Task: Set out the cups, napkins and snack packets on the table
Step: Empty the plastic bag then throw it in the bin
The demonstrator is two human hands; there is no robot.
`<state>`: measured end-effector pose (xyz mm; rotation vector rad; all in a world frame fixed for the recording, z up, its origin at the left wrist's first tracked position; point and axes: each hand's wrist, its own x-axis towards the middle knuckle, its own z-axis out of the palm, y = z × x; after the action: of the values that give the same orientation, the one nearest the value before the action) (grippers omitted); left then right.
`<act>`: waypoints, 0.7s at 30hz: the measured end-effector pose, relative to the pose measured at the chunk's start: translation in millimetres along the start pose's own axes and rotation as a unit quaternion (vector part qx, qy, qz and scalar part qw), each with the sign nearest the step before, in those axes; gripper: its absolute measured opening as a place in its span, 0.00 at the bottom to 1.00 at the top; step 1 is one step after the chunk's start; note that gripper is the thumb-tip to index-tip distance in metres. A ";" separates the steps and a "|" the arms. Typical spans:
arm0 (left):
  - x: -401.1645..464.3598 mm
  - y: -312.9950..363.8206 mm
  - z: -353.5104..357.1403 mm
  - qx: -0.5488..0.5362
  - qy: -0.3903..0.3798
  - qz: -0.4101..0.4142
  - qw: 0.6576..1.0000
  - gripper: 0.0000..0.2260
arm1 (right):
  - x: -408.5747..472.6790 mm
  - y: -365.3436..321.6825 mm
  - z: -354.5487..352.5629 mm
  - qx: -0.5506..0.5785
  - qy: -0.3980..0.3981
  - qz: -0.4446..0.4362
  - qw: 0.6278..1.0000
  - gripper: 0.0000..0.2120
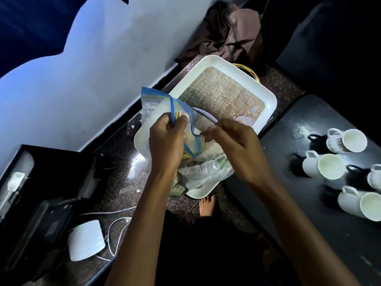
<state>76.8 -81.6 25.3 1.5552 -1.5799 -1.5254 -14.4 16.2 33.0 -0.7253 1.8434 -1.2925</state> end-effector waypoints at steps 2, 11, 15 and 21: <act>-8.6 0.6 1.3 -0.016 -0.024 0.012 1.000 0.12 | 6.2 -4.9 -1.5 -0.015 0.037 0.001 0.999 0.14; -31.4 17.2 4.8 -0.039 0.075 0.117 0.990 0.05 | 21.1 -29.7 10.9 -0.109 -0.023 -0.047 0.993 0.18; -42.6 31.6 1.6 -0.051 0.209 0.212 0.953 0.04 | 8.5 -39.6 13.4 0.022 0.040 -0.063 0.997 0.20; -48.0 40.5 6.0 0.055 0.256 0.286 0.922 0.08 | -15.9 -27.0 12.8 0.175 0.163 -0.017 0.971 0.21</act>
<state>68.2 -46.5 77.0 1.2429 -1.6142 -0.6585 5.8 13.3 60.0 -0.3706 1.7834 -1.7853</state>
